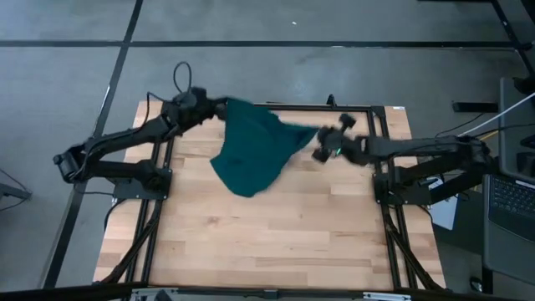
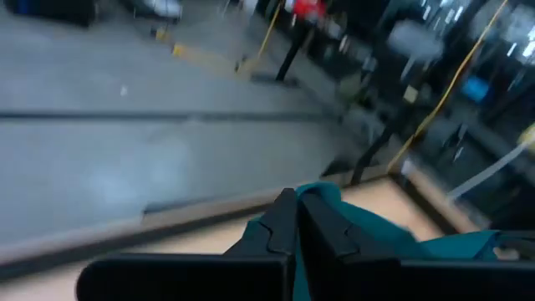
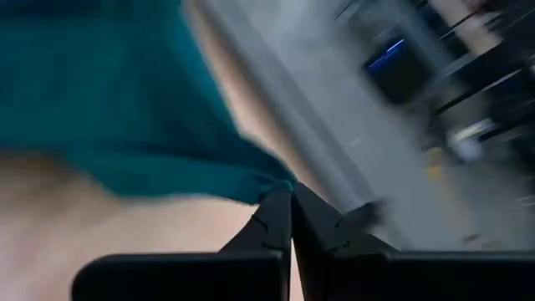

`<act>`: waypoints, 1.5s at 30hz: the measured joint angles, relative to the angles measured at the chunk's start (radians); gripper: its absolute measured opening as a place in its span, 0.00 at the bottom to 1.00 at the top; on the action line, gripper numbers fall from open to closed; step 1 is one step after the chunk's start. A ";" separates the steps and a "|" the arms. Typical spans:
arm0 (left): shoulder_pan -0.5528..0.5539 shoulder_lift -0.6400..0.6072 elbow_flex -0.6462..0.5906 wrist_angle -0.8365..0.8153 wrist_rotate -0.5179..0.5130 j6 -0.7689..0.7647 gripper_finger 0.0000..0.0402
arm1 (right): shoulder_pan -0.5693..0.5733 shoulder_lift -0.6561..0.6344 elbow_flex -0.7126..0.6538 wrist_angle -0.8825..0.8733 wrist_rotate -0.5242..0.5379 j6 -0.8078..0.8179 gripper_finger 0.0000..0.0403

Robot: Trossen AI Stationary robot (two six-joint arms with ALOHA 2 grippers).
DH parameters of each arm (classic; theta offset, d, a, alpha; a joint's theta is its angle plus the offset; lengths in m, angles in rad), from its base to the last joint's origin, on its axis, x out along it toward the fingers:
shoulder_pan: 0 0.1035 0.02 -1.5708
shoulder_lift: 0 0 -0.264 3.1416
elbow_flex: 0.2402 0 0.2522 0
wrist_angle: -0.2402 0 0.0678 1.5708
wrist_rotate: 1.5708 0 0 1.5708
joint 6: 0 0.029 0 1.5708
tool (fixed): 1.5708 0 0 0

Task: Fold microfiber towels
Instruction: Fold the green napkin

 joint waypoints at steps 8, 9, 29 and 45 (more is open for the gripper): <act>0.097 0.121 0.357 -0.124 0.116 0.183 0.00 | -0.211 -0.136 0.249 -0.070 -0.068 -0.392 0.00; 0.101 0.124 0.398 -0.163 0.126 0.202 0.00 | -0.217 -0.134 0.286 -0.106 -0.086 -0.415 0.00; -0.470 -0.195 0.448 -1.034 0.046 -0.092 0.00 | 0.293 -0.145 0.363 -0.722 -0.442 0.140 0.00; -1.267 -0.067 0.385 -1.104 -0.141 -0.751 0.00 | 0.847 0.058 0.298 -0.528 -0.600 0.657 0.00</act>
